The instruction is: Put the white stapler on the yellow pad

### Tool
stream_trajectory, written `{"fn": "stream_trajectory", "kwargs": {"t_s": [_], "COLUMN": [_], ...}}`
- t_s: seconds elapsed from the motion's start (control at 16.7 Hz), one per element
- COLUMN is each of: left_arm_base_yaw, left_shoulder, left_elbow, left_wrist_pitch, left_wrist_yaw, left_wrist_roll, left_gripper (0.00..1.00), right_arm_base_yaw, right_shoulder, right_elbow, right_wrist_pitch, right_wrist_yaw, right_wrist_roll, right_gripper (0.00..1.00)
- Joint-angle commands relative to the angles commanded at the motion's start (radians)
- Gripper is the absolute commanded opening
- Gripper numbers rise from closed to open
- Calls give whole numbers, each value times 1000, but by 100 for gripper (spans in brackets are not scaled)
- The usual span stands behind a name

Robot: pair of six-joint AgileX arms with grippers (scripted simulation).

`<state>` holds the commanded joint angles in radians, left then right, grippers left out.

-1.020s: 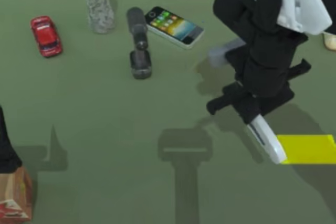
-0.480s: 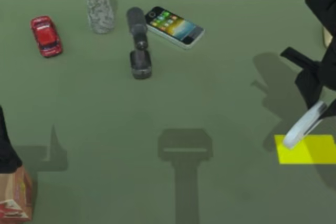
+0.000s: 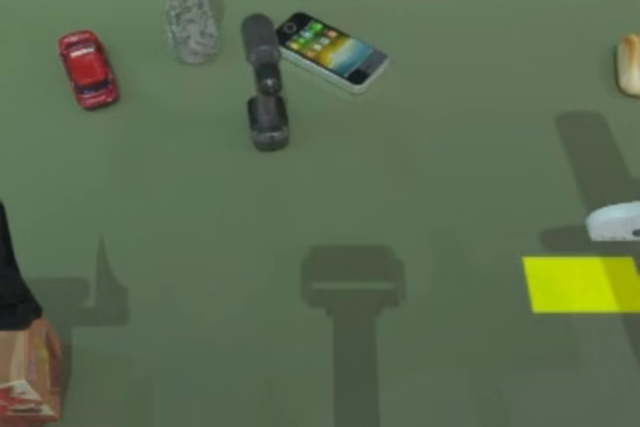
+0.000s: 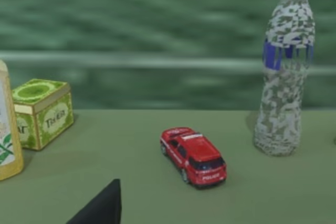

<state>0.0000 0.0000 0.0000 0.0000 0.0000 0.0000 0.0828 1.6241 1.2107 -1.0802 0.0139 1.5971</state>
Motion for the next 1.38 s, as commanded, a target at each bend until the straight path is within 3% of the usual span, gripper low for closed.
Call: {"fn": "stream_trajectory", "kwargs": {"t_s": [0.48,0.96,1.32,1.38], "left_arm_base_yaw": [0,0,0,0], "left_shoulder": [0,0,0,0], "left_elbow": [0,0,0,0], "left_wrist_pitch": [0,0,0,0], "left_wrist_yaw": [0,0,0,0], "left_wrist_roll": [0,0,0,0], "left_gripper": [100,100,100,100], "right_arm_base_yaw": [-3,54,62,62], "right_shoulder": [-1,142,160,160], "right_elbow": [-18,-204,-229,-229], "right_wrist_pitch": [22,364,396,396], "right_wrist_yaw": [0,6,6,6], "right_wrist_roll": [26,90,97,97], "right_gripper": [0,0,0,8]}}
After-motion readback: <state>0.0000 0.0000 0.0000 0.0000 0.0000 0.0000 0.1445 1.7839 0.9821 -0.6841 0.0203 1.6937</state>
